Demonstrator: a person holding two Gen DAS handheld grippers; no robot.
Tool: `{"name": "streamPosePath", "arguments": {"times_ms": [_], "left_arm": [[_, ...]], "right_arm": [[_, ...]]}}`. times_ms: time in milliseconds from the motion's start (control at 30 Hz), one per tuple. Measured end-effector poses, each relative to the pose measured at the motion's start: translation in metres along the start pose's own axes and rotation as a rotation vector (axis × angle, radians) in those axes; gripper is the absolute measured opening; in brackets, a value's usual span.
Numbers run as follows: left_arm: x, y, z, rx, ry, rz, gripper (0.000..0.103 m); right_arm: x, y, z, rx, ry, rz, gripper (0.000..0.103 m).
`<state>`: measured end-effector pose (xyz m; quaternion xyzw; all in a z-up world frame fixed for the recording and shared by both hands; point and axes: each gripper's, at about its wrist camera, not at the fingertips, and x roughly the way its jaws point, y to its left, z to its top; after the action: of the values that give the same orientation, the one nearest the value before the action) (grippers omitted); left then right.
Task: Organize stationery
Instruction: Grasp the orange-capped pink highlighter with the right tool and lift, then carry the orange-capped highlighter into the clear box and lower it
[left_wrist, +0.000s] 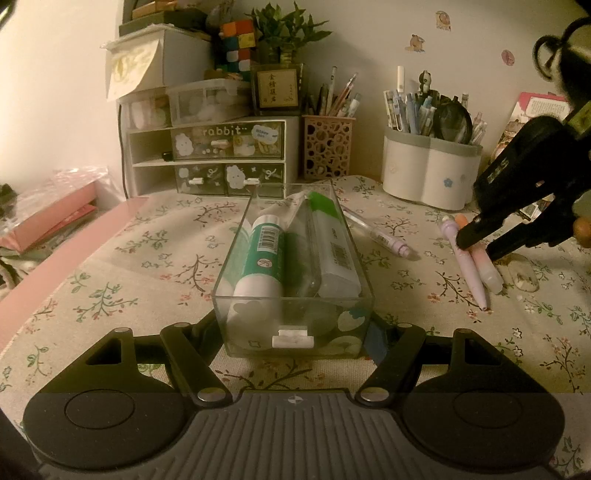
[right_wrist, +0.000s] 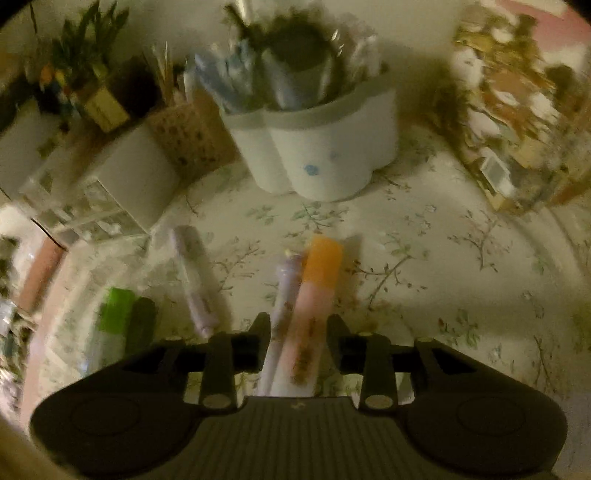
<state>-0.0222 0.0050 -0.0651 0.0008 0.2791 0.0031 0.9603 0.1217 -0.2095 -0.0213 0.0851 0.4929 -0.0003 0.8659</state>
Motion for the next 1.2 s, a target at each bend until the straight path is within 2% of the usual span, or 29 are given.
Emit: {"name": "streamPosePath", "arguments": {"times_ms": [100,167,267,467,733,900,1200], "left_arm": [[0.0,0.0,0.0,-0.001,0.0,0.0,0.072],[0.0,0.0,0.0,0.0,0.0,-0.001,0.072],[0.0,-0.001,0.0,-0.001,0.0,-0.001,0.072],[0.0,-0.002,0.0,0.0,0.0,-0.002,0.073],[0.0,-0.002,0.0,0.001,0.0,-0.001,0.072],[0.0,-0.002,0.0,0.004,-0.001,0.001,0.073],[0.0,-0.002,0.0,0.01,-0.003,0.003,0.072]], "right_arm": [[-0.001,-0.007,0.0,0.042,-0.007,0.033,0.023],[-0.005,-0.019,0.002,0.089,-0.001,0.072,0.013],[-0.003,-0.033,0.002,0.14,0.015,0.101,0.013],[-0.004,-0.026,-0.003,0.116,0.0,0.115,0.013],[-0.011,-0.028,-0.002,0.125,-0.035,0.086,0.013],[-0.012,-0.027,-0.005,0.145,-0.021,0.089,0.013],[-0.028,0.018,-0.001,0.121,-0.003,0.212,0.013]]}}
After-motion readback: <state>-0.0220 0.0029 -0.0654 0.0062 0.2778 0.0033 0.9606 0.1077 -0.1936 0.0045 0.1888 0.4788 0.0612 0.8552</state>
